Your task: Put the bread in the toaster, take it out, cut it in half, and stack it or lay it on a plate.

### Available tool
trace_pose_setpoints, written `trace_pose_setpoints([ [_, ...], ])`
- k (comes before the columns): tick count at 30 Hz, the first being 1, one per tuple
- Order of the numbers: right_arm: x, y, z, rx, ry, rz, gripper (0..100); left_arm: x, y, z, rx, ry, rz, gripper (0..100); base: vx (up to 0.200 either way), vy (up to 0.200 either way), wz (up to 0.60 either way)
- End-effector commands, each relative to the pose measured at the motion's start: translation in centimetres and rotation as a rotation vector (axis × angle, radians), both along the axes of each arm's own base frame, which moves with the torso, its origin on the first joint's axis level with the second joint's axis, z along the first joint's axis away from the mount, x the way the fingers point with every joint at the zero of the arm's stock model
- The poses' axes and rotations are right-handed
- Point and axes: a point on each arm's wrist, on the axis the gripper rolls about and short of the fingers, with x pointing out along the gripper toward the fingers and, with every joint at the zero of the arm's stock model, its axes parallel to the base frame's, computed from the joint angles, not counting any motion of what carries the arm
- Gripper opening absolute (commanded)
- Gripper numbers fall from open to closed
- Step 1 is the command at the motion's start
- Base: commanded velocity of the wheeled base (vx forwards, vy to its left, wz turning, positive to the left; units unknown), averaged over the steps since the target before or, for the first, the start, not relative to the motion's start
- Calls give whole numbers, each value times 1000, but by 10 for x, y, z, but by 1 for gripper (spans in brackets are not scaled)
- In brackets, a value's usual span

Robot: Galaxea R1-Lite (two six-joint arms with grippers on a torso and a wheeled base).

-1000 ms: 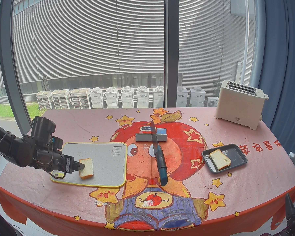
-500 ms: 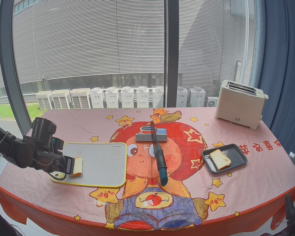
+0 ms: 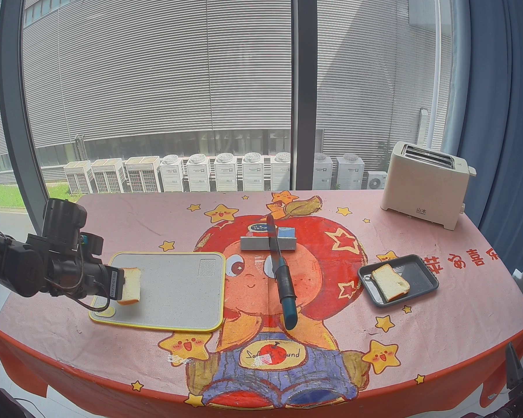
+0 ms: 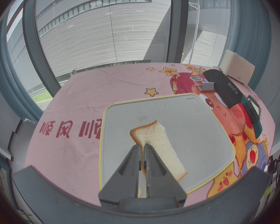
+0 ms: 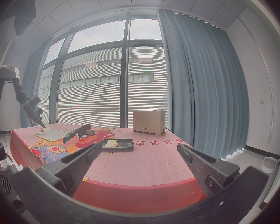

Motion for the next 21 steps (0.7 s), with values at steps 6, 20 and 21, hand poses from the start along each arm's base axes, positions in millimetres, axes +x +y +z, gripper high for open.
trace_pose_setpoints([
  [6, 0, 0, -5, 0, 1, 0, 100, -27, 8, 48, -17, -178, 30, 0, 0, 0, 0],
  [20, 0, 0, -5, 0, 1, 0, 100, -29, 14, 57, -61, -244, 65, 0, 0, 0, 0],
  [21, 0, 0, -5, 0, 1, 0, 100, -30, 14, 56, -61, -244, 65, 0, 0, 0, 0],
])
